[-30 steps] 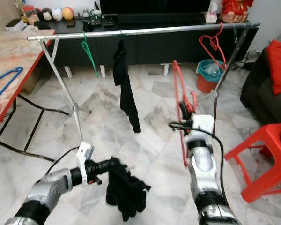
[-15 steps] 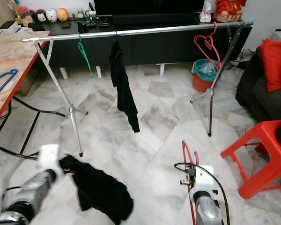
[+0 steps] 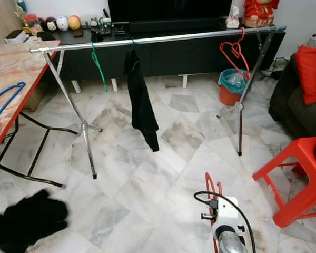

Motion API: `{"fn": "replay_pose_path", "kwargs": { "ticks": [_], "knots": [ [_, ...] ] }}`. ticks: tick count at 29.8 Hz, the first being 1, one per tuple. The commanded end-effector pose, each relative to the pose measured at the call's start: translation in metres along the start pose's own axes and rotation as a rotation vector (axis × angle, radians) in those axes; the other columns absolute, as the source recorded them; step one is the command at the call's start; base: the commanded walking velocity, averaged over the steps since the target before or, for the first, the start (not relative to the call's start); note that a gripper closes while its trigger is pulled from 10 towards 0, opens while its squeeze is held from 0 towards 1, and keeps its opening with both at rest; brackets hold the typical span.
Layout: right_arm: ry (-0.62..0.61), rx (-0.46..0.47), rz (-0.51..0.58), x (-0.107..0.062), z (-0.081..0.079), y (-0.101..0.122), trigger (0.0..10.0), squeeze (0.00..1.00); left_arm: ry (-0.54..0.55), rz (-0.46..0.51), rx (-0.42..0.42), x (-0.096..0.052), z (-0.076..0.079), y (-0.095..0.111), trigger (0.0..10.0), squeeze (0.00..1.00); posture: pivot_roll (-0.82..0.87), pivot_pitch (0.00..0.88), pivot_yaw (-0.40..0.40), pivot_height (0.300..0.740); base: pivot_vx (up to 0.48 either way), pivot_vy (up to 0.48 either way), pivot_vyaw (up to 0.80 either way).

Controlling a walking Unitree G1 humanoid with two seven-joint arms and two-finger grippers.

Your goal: Hang hanger

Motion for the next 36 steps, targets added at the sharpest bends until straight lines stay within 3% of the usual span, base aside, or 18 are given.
{"fn": "replay_pose_path", "kwargs": {
  "ticks": [1,5,9,20,26,36],
  "knots": [
    [0.004,-0.011,-0.023,0.0,-0.003,-0.004,10.0,0.0,-0.123,-0.01,0.027,-0.007,0.022,-0.002,10.0,0.0,0.04,0.0,0.049,0.74,0.0,0.0,0.0],
    [0.004,-0.014,-0.026,0.0,-0.003,-0.004,10.0,0.0,-0.179,-0.018,-0.061,-0.013,0.036,0.001,10.0,0.0,0.03,0.0,0.049,0.74,0.0,0.0,0.0],
    [0.006,-0.026,-0.041,-0.002,0.001,-0.007,10.0,0.0,-0.388,-0.039,-0.174,-0.028,0.069,0.007,10.0,0.0,0.03,0.001,0.043,0.74,0.0,0.0,0.0],
    [0.036,-0.035,-0.14,-0.012,0.007,-0.028,10.0,0.0,-0.653,-0.069,-0.126,-0.058,0.11,-0.01,10.0,0.0,0.01,0.026,0.033,0.74,0.0,0.0,0.0],
    [0.011,-0.015,-0.171,-0.016,0.01,-0.037,10.0,0.0,-0.707,-0.041,-0.163,-0.064,0.118,-0.007,10.0,0.0,0.01,0.03,0.03,0.74,0.0,0.0,0.0],
    [-0.041,0.003,-0.22,-0.024,0.015,-0.052,10.0,0.0,-0.705,0.001,-0.227,-0.063,0.119,0.009,10.0,0.0,0.01,0.032,0.031,0.74,0.0,0.0,0.0]
  ]
}}
Point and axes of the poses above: a point about 5 cm out from each wrist's last joint towards the gripper, its own x axis pointing out of the wrist towards the gripper, its own y axis along the axis of the wrist's last joint, z = x × y, the point moved 1 cm from there along x, pointing out of the wrist towards the gripper, and after that the axes turned 15 degrees about x, right-handed, at the moved point
